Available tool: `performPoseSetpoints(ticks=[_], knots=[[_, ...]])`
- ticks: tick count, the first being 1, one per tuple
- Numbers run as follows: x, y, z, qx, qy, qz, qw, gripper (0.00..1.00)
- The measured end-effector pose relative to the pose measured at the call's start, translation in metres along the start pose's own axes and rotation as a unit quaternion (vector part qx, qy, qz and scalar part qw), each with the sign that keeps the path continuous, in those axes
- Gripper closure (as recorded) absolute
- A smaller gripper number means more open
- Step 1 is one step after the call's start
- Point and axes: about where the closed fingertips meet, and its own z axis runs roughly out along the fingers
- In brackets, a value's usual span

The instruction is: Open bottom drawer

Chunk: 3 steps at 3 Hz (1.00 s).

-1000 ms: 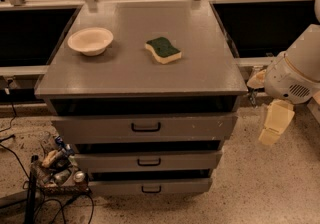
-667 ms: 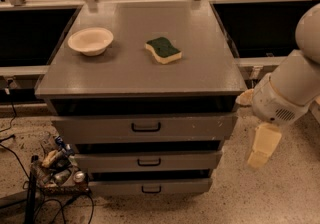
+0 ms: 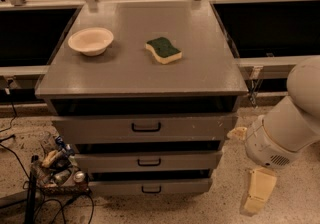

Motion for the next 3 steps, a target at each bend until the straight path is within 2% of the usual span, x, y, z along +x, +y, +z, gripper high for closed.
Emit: performPoseSetpoints(ticks=[1, 2, 3], knots=[[0.000, 0.000, 0.003, 0.000, -0.001, 0.001, 1.0000, 0.00], [0.001, -0.002, 0.019, 0.007, -0.008, 0.012, 0.9999, 0.00], [0.010, -0.009, 0.059, -0.005, -0.042, 0.043, 0.9982, 0.00]])
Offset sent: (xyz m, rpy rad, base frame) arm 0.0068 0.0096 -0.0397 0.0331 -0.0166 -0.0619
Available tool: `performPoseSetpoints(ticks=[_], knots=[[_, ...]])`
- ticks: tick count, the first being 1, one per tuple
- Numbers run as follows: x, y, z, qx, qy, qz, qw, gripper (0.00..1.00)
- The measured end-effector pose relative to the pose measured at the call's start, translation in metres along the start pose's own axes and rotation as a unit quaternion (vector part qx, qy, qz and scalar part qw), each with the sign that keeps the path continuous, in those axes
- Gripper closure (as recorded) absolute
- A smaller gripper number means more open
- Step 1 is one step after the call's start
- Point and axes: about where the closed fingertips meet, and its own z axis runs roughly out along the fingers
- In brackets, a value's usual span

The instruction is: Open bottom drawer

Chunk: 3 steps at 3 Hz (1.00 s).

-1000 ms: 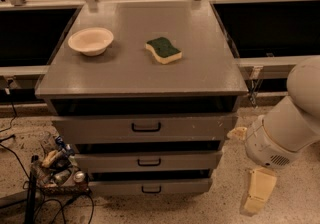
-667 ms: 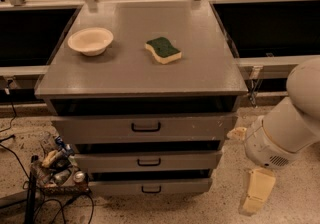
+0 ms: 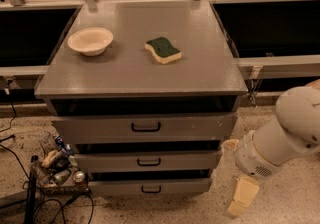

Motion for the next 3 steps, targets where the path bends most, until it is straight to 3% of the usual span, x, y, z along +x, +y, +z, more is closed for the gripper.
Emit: performPoseSetpoints(ticks=[3], knots=[[0.006, -0.019, 0.073, -0.052, -0.027, 0.020, 0.9981, 0.00]])
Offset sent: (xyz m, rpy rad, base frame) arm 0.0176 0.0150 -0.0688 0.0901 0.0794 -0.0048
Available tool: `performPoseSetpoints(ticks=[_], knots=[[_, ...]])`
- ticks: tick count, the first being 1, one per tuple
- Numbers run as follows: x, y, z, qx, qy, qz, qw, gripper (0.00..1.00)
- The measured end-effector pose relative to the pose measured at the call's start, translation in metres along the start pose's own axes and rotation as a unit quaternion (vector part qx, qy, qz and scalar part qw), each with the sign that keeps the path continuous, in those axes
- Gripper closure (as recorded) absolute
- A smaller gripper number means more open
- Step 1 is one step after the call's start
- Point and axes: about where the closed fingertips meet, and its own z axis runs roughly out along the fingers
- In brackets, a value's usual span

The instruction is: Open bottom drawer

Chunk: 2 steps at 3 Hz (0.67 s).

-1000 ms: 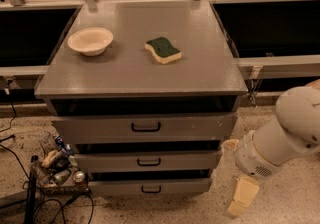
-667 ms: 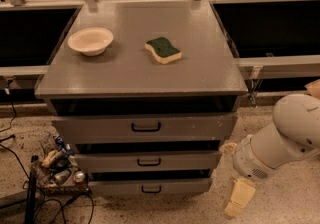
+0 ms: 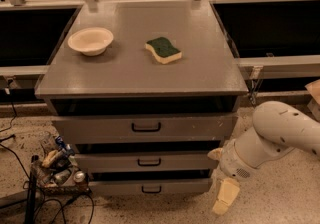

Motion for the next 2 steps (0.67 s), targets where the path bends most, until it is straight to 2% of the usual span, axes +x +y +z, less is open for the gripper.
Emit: performPoseSetpoints(ticks=[1, 2], knots=[[0.000, 0.000, 0.001, -0.002, 0.000, 0.000, 1.0000, 0.00], [0.002, -0.004, 0.012, -0.004, -0.019, 0.009, 0.9998, 0.00]])
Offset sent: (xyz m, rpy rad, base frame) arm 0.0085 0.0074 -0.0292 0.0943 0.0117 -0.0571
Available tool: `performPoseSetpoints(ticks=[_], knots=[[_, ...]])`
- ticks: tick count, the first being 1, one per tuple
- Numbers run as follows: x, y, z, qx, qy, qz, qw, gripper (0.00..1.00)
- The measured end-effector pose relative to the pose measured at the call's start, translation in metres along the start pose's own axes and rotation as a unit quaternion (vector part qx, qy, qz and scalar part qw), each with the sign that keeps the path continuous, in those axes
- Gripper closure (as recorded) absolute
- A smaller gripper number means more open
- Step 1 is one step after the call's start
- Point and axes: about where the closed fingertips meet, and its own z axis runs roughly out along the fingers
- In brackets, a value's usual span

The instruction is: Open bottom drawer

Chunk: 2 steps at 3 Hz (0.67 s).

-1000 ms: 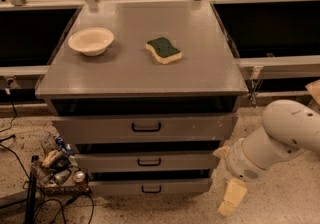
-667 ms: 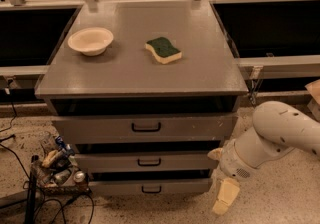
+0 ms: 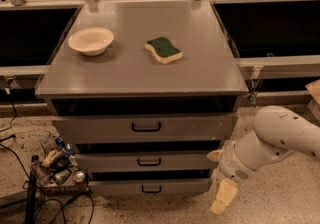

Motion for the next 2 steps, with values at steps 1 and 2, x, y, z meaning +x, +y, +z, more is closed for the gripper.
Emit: performPoseSetpoints(ticks=[1, 2], knots=[[0.000, -0.020, 0.033, -0.008, -0.033, 0.026, 0.9991, 0.00], [0.001, -0.035, 0.067, -0.026, -0.057, 0.041, 0.9972, 0.00]])
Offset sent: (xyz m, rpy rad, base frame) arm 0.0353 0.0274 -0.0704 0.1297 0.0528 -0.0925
